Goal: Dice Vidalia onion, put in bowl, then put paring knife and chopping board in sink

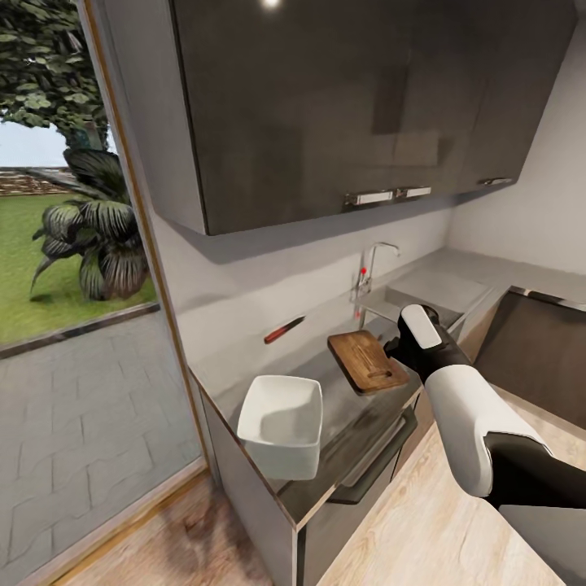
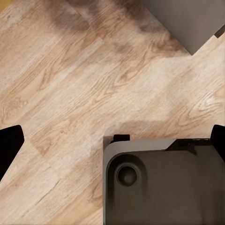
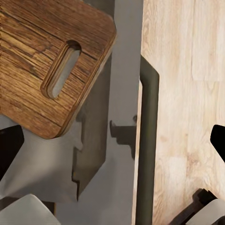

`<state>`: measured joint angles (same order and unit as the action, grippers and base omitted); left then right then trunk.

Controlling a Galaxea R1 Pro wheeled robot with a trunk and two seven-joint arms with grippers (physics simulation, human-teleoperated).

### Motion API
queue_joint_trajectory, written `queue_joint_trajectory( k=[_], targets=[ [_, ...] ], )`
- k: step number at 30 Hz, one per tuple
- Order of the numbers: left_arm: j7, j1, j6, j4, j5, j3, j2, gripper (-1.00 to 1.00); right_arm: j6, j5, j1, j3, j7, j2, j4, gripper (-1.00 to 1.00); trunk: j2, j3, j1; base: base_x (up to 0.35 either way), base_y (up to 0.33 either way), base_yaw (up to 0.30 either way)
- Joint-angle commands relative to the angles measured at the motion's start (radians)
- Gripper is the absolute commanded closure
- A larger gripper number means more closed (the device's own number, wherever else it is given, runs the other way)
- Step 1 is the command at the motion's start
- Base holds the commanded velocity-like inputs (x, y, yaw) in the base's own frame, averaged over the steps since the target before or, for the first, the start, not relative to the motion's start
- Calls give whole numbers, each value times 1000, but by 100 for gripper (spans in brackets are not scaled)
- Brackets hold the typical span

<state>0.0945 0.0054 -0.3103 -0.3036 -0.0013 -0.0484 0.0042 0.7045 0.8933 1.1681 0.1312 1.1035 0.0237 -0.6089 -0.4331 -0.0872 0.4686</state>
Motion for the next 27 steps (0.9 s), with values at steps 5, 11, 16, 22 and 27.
queue_joint_trajectory(
  k=[5, 11, 16, 22, 27],
  targets=[
    [7, 0, -1, -2, 0, -5, 3, -100, 7, 2, 1, 4, 6, 0, -2, -100, -2, -2, 1, 9, 130, 0],
    [7, 1, -1, -1, 0, -6, 7, -100, 7, 1, 1, 4, 6, -2, -2, -100, -2, -2, 1, 148, 150, 0],
    [7, 0, -1, 0, 0, -7, 7, -100, 7, 1, 1, 4, 6, -2, 2, -100, -2, -2, 1, 29, 20, 0],
    [7, 0, -1, 0, -1, -7, 8, -100, 6, 1, 1, 4, 6, -1, 5, -100, -2, -2, 1, 10, 2, 0],
    [7, 0, -1, 0, -1, -7, 8, -100, 4, 1, 1, 5, 5, -2, 6, -100, -2, -2, 1, 103, -40, 0]
  ],
)
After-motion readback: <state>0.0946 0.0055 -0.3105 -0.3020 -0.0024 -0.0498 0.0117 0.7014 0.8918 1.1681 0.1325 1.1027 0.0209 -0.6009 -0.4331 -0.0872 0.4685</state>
